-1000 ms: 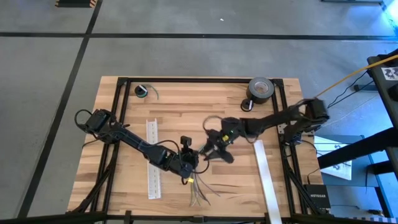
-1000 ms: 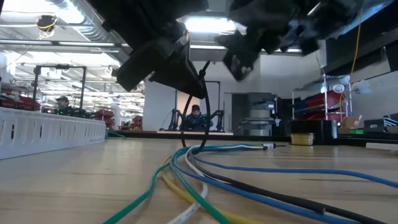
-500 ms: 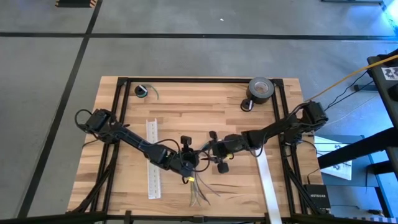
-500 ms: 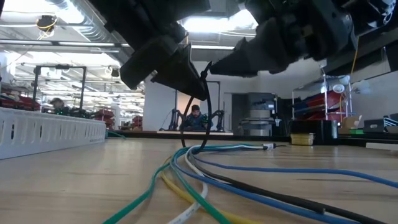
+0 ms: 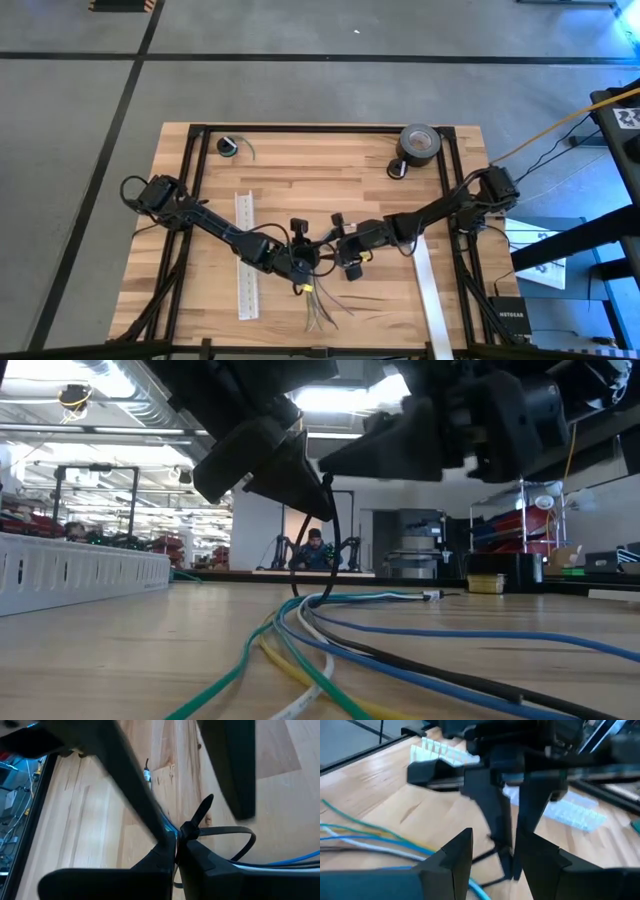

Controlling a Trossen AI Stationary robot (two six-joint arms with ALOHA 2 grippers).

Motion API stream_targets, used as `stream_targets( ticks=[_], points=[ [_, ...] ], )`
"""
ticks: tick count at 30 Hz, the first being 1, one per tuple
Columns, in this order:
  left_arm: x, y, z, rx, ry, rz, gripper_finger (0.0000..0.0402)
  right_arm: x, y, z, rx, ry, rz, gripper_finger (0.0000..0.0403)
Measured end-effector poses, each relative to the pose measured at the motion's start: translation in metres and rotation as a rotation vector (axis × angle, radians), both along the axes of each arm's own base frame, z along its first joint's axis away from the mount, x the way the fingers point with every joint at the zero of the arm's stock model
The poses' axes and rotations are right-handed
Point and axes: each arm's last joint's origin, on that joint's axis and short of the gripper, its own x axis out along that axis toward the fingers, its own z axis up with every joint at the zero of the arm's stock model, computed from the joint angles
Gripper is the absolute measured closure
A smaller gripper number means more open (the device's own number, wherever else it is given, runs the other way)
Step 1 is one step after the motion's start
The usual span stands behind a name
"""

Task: Ziptie cables
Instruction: Wrap the colored cables with the black zip tie

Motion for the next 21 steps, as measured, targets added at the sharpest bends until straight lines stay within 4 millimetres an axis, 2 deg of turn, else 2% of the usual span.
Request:
stream_targets(
  ticks=[4, 7, 15, 21],
  points=[
    [0.000, 0.000, 0.000, 0.001, 0.003, 0.000, 0.0402, 0.001, -0.001, -0.003, -0.033, 0.008, -0.027, 0.0270],
    [0.000, 0.000, 0.000, 0.001, 0.002, 0.000, 0.0402, 0.002, -0.001, -0.002, -0.030, -0.002, -0.025, 0.0291],
    [0.000, 0.000, 0.000, 0.001, 0.003, -0.001, 0.0402, 0.002, 0.000, -0.002, -0.017, 0.002, -0.017, 0.0395],
    [-0.001, 0.000, 0.000, 0.010, 0.013, -0.006, 0.0402, 0.004, -0.013, -0.001, 0.269, 0.078, -0.063, 0.0402]
  ],
)
